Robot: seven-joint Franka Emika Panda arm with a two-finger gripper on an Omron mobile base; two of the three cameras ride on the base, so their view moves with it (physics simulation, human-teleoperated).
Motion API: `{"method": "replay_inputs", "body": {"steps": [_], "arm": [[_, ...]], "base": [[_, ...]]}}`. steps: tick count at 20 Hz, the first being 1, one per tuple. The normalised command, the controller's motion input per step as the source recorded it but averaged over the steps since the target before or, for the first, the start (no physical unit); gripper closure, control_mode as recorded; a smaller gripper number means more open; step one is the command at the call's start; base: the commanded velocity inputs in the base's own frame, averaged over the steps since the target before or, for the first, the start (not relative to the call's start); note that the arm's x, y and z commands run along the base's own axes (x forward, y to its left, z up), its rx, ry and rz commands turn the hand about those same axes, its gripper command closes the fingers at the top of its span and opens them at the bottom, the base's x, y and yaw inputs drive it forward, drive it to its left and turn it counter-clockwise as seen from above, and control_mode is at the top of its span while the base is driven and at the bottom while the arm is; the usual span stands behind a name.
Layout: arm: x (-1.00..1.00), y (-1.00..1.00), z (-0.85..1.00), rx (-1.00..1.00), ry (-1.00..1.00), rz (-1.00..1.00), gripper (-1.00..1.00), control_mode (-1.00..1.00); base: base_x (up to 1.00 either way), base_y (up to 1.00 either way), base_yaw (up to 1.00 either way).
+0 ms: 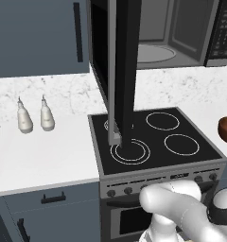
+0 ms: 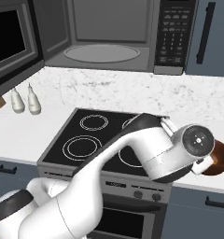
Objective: Open the microwave, place the bowl with waffle inside the microwave, then close the microwave door and turn it on.
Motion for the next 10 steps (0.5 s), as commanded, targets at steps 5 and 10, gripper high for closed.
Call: {"method": "replay_inputs", "body": {"steps": [5, 10], "arm": [[0.08, -0.42, -0.31, 0.02, 0.11, -0.43, -1.00, -1.00], [0.08, -0.42, -0.04, 0.17, 0.22, -0.30, -1.00, -1.00]], "base": [[0.00, 0.00, 0.00], [0.00, 0.00, 0.00]]}}
